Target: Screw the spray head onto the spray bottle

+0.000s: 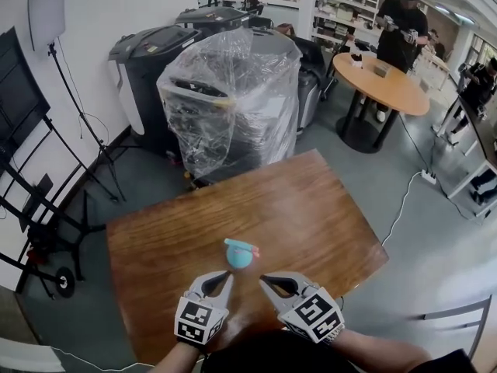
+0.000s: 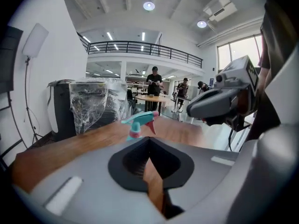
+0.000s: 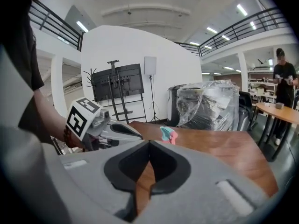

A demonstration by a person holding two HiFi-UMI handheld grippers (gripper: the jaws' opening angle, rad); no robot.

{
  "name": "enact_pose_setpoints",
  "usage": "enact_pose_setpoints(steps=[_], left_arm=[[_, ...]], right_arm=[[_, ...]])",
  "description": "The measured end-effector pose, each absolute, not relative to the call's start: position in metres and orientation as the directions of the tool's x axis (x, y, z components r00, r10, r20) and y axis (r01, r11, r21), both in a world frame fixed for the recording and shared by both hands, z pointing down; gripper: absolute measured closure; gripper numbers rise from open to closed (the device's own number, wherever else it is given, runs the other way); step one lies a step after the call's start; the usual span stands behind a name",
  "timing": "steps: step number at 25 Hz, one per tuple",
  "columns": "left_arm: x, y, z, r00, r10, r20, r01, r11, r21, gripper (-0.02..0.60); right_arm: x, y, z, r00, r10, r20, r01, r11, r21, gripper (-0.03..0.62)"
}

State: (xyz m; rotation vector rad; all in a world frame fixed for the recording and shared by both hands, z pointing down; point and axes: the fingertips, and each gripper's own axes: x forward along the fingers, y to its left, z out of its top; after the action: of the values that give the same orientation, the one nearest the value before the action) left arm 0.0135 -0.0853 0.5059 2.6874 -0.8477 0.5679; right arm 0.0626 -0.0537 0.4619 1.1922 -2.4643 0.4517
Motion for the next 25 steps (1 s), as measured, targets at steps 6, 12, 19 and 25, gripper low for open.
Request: enact_pose_setpoints(steps=[6,12,19,25], left_arm=[[0.022,-0.074,0.478,0.775,-0.486,0.404,-0.584,-0.794,0.167,0.569],[0.022,-0.075,0.471,0.772,-0.489,0.406,-0.585,-0.797,0.151,0.569],[0.024,-0.074,0.471,0.776,-0.477,0.413,-0.575,-0.803,0.155,0.569],[0.027,-0.074,0.473,0.775,-0.473,0.419,-0.574,-0.805,0.152,0.569]], right_arm=[[0.046,-0.06,0.463,-0.596,-0.675,0.434,-0.784,0.605,-0.137,0.603],[0.044,-0.061,0.466,-0.578,-0.685,0.443,-0.799,0.586,-0.134,0.603],[0.041,-0.06,0.463,-0.576,-0.69,0.439,-0.8,0.585,-0.132,0.603],[0.044,-0.062,0.464,-0.57,-0.693,0.441,-0.804,0.581,-0.127,0.603]])
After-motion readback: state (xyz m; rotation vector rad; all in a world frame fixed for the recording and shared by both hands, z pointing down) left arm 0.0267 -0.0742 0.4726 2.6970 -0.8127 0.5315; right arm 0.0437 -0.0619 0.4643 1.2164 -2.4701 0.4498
